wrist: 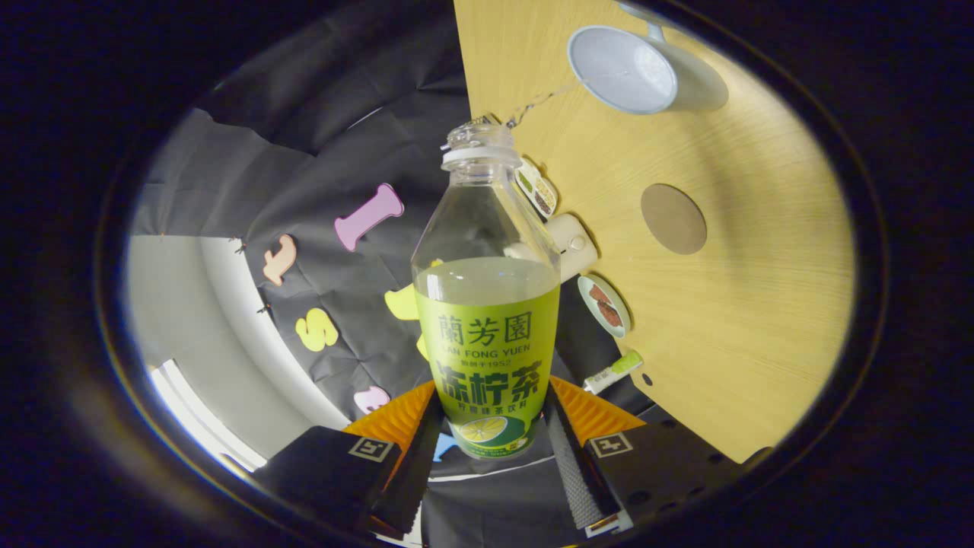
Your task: Take the bottle from table, then pour the juice into the cup, finally place the bottle on the coaster
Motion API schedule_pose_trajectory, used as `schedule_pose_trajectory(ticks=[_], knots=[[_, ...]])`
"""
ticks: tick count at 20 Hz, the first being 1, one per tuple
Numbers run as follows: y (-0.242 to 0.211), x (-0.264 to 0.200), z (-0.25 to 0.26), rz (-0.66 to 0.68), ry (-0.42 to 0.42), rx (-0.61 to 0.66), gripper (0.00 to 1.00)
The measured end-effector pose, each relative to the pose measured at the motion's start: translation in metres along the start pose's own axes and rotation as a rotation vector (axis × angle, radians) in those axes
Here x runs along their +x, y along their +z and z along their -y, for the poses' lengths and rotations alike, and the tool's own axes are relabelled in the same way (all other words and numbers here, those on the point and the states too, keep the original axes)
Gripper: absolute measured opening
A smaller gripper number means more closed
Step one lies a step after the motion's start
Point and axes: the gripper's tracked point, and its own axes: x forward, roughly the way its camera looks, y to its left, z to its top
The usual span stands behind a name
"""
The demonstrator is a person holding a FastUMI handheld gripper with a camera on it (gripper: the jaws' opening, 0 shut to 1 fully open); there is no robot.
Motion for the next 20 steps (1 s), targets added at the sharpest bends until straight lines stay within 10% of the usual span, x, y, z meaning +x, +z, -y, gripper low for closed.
schedule_pose_trajectory(ticks=[20], knots=[[0.003,-0.007,-0.044,-0.004,0.099,0.121,0.78]])
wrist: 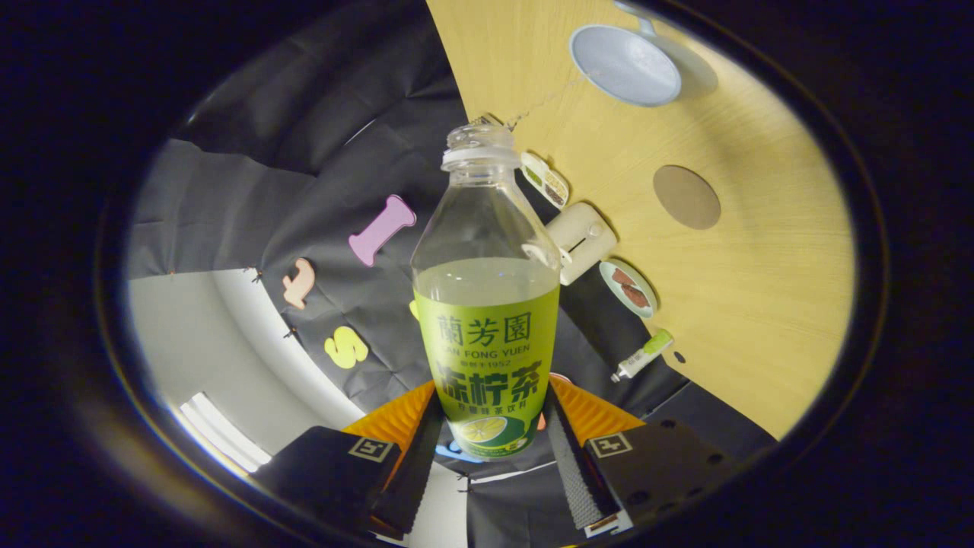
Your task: Take the bottle from table, then pour the juice into the cup, finally place the bottle on the coaster
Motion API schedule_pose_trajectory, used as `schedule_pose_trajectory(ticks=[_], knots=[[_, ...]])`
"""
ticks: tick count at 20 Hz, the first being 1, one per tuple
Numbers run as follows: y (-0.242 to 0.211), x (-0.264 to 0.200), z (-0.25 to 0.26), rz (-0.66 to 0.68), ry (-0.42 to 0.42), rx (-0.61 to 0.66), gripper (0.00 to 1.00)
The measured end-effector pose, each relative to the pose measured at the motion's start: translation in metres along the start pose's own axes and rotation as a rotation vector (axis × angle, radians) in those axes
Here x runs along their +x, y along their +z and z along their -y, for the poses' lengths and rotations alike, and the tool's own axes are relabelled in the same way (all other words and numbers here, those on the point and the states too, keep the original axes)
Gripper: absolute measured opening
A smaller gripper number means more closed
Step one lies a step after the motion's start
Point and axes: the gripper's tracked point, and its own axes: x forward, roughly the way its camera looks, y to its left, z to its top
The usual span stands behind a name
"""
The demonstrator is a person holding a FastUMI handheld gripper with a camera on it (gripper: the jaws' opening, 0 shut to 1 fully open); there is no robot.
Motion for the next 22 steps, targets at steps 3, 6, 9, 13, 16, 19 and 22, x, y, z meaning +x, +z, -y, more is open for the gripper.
schedule_pose_trajectory(ticks=[3,6,9,13,16,19,22], knots=[[-0.002,-0.001,0.0,-0.003,0.002,-0.003,0.78],[-0.002,0.001,-0.001,-0.005,0.003,-0.001,0.78],[-0.001,0.003,-0.002,-0.007,0.001,0.004,0.78],[0.002,0.004,-0.004,0.002,0.006,0.016,0.78],[0.003,0.002,-0.004,0.008,0.009,0.005,0.78],[0.003,0.004,0.002,0.012,-0.009,-0.07,0.78],[0.004,-0.001,0.018,0.016,-0.059,-0.205,0.78]])
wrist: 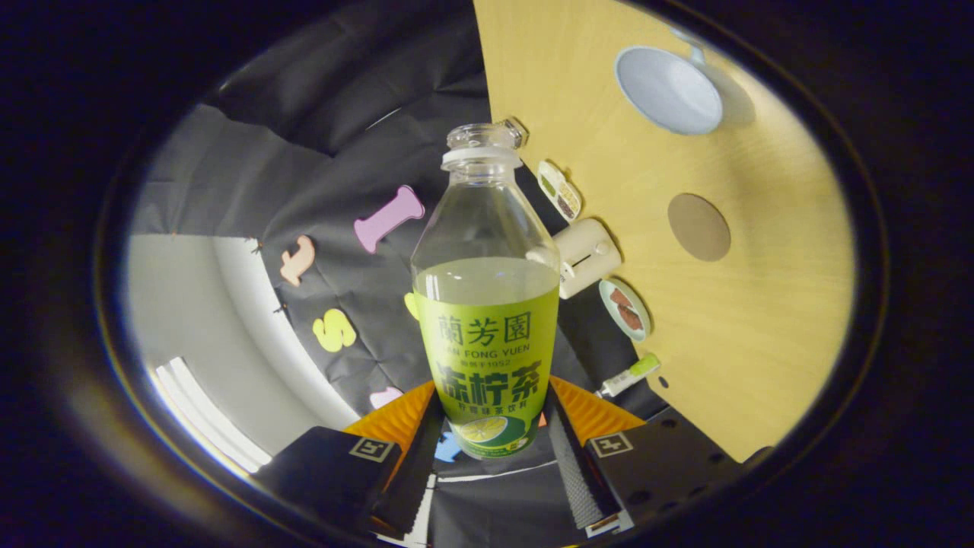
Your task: Take the bottle from table, then pour the juice into the cup, finally place the bottle on the coaster
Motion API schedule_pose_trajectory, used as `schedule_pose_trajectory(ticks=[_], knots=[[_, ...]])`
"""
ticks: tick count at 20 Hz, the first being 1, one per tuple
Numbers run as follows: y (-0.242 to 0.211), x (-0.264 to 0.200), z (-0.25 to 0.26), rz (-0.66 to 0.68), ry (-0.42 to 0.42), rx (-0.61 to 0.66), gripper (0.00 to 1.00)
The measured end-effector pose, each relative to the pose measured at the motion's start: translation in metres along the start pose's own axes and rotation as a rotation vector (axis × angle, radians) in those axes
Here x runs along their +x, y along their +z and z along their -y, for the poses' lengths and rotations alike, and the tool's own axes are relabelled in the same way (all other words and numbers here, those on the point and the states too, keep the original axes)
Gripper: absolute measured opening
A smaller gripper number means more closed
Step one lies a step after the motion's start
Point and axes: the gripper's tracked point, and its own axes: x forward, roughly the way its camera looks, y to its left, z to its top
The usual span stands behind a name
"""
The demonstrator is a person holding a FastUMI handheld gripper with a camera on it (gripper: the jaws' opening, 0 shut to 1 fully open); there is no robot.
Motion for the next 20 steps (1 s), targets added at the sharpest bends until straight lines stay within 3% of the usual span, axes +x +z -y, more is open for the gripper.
schedule_pose_trajectory(ticks=[8,20], knots=[[0.005,-0.014,0.04,0.064,-0.152,-0.489,0.78],[0.019,-0.013,0.051,0.145,-0.434,-1.441,0.79]])
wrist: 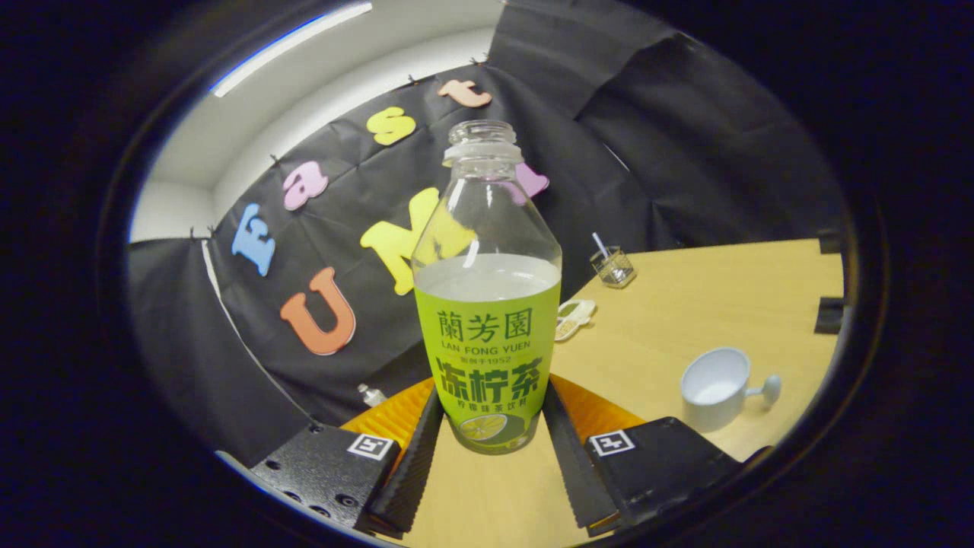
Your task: Take the bottle from table, then pour the juice into the cup, finally place the bottle on the coaster
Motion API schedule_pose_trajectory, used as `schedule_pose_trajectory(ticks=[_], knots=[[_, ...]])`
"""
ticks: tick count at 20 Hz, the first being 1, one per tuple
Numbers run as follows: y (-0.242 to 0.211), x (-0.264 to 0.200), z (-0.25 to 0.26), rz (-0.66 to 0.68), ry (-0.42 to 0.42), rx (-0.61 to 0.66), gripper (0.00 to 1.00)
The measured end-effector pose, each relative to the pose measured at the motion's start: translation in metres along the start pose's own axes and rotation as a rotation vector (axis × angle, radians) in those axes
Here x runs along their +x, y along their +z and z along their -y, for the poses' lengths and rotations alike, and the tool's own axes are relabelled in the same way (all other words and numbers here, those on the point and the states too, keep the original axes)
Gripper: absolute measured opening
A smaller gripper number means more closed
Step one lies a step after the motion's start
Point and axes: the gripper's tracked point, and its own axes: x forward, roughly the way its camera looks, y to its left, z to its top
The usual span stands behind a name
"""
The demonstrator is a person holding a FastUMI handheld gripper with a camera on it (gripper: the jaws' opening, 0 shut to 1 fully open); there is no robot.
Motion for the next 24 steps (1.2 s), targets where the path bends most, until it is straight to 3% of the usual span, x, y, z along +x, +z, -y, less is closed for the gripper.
schedule_pose_trajectory(ticks=[4,11,24], knots=[[0.002,0.016,0.009,0.023,-0.109,-0.255,0.79],[-0.007,0.052,0.019,-0.008,-0.206,-0.506,0.8],[-0.083,0.123,0.069,-0.17,-0.235,-0.55,0.81]])
